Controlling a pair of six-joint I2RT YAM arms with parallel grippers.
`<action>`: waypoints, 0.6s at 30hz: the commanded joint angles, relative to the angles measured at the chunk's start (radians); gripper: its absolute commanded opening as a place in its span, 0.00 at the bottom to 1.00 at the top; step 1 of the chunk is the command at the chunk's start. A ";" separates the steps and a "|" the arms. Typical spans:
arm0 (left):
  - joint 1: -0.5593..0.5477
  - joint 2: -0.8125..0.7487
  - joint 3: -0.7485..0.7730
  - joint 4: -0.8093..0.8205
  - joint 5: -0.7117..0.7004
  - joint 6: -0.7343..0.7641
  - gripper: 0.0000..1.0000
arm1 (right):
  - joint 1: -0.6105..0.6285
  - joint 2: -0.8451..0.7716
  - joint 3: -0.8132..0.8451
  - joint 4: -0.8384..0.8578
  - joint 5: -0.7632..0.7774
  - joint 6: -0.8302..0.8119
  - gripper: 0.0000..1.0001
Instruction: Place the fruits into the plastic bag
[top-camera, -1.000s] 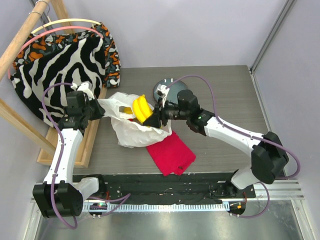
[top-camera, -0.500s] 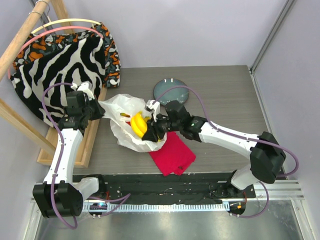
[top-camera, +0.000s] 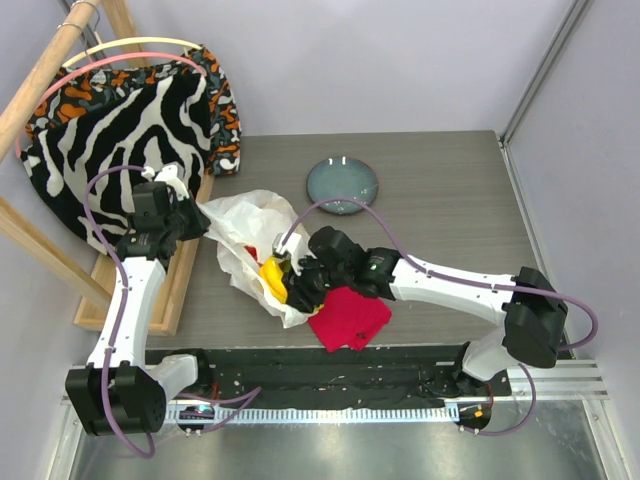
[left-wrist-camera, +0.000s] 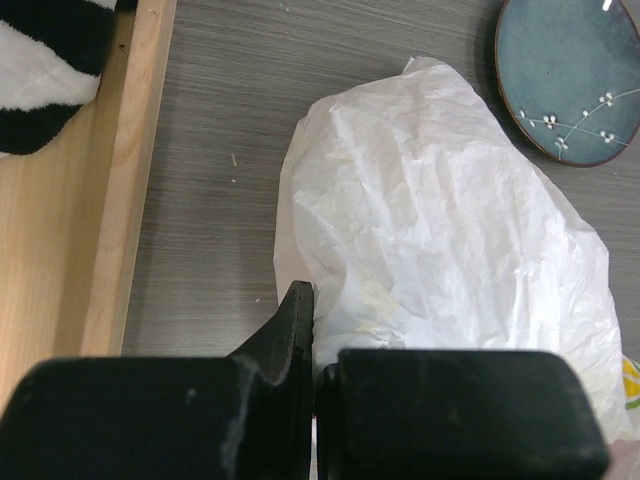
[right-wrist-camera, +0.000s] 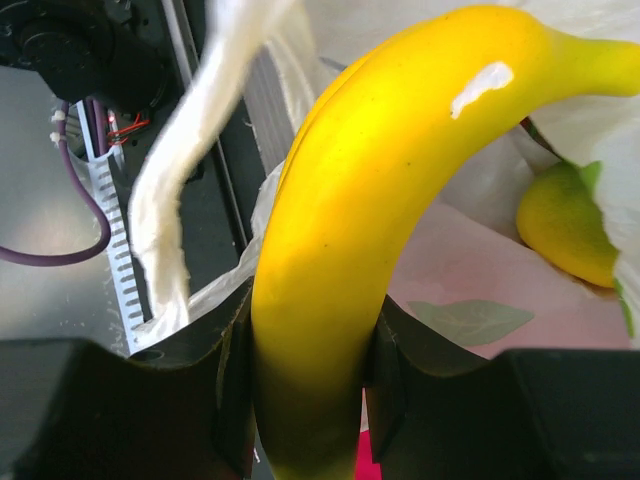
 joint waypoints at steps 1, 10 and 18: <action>0.003 -0.011 0.008 0.049 0.019 -0.009 0.00 | 0.045 -0.005 0.070 -0.058 0.065 -0.027 0.06; 0.002 -0.017 0.008 0.054 0.025 -0.013 0.00 | 0.089 -0.025 0.052 -0.095 0.097 -0.011 0.06; 0.003 -0.017 0.007 0.052 0.023 -0.013 0.00 | 0.021 0.058 0.119 -0.118 0.163 0.005 0.06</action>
